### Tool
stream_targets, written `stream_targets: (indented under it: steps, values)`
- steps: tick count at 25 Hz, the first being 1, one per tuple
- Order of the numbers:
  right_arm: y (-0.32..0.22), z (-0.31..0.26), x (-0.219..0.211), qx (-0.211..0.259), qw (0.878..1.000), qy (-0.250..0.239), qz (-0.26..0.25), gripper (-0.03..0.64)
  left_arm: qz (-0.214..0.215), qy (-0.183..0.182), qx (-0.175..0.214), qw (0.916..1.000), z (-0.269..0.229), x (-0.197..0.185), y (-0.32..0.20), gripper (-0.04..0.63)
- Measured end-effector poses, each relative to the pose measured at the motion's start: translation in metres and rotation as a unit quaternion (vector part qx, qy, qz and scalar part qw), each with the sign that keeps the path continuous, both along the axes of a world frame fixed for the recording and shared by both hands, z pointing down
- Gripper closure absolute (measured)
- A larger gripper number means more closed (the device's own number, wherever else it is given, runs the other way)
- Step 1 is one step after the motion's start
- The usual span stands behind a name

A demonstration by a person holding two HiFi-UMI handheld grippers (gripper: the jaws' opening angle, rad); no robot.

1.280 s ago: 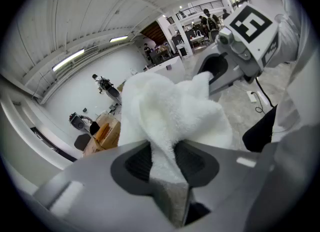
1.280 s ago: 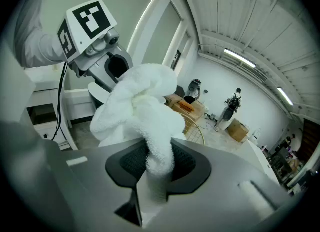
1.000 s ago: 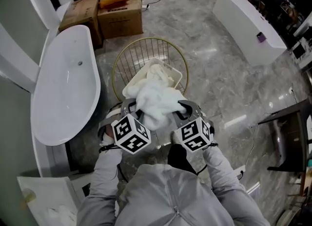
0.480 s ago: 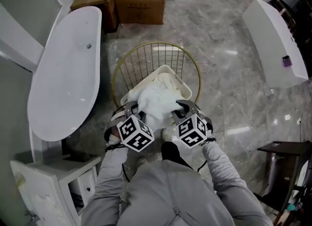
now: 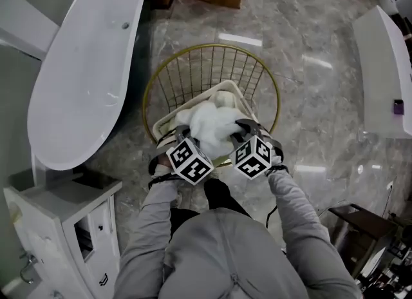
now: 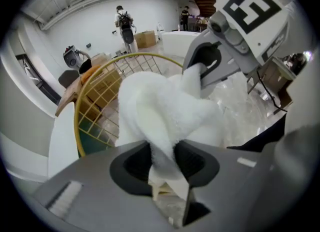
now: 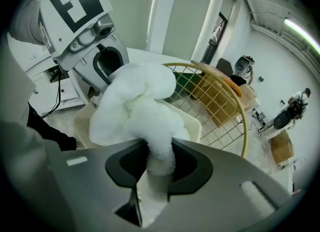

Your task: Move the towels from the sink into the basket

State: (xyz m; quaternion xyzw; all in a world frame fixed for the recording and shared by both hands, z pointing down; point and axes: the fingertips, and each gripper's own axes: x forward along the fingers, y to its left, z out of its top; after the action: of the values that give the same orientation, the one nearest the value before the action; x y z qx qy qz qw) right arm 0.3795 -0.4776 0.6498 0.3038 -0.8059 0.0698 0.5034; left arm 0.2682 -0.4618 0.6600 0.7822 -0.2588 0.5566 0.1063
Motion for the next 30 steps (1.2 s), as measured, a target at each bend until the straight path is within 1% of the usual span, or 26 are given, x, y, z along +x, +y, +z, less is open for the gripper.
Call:
stream_targets:
  steps: [3, 6, 9, 11, 15, 17, 19, 25, 30]
  values:
    - [-0.009, 0.030, 0.003, -0.030, 0.999, 0.007, -0.010, 0.525, -0.008, -0.003, -0.027, 0.9996, 0.029, 0.004, -0.002, 0.413]
    - [-0.011, 0.051, 0.002, -0.058, 0.998, 0.011, -0.016, 0.525, -0.015, -0.007, -0.043, 0.9989, 0.049, 0.002, -0.002, 0.410]
    - [-0.015, 0.065, 0.000, -0.076, 0.997, 0.015, -0.021, 0.521, -0.024, -0.006, -0.060, 0.9979, 0.063, -0.001, -0.002, 0.397]
    - [-0.019, 0.075, 0.000, -0.090, 0.995, 0.018, -0.023, 0.495, -0.029, -0.001, -0.071, 0.9970, 0.072, -0.002, -0.004, 0.380]
    - [-0.021, 0.088, 0.006, -0.119, 0.992, 0.030, -0.030, 0.417, -0.047, 0.014, -0.096, 0.9942, 0.077, -0.005, -0.003, 0.343]
    - [-0.021, 0.085, 0.011, -0.119, 0.992, 0.032, -0.028, 0.383, -0.046, 0.015, -0.100, 0.9938, 0.072, -0.006, 0.000, 0.316]
    - [-0.020, 0.077, 0.014, -0.113, 0.993, 0.027, -0.028, 0.382, -0.047, 0.012, -0.097, 0.9941, 0.064, -0.009, 0.003, 0.307]
    - [-0.018, 0.048, 0.015, -0.086, 0.995, 0.018, -0.037, 0.382, -0.073, 0.007, -0.077, 0.9943, 0.035, -0.026, 0.004, 0.305]
    - [-0.018, 0.029, 0.012, -0.068, 0.997, 0.022, -0.038, 0.383, -0.101, 0.016, -0.057, 0.9931, 0.012, -0.034, 0.008, 0.305]
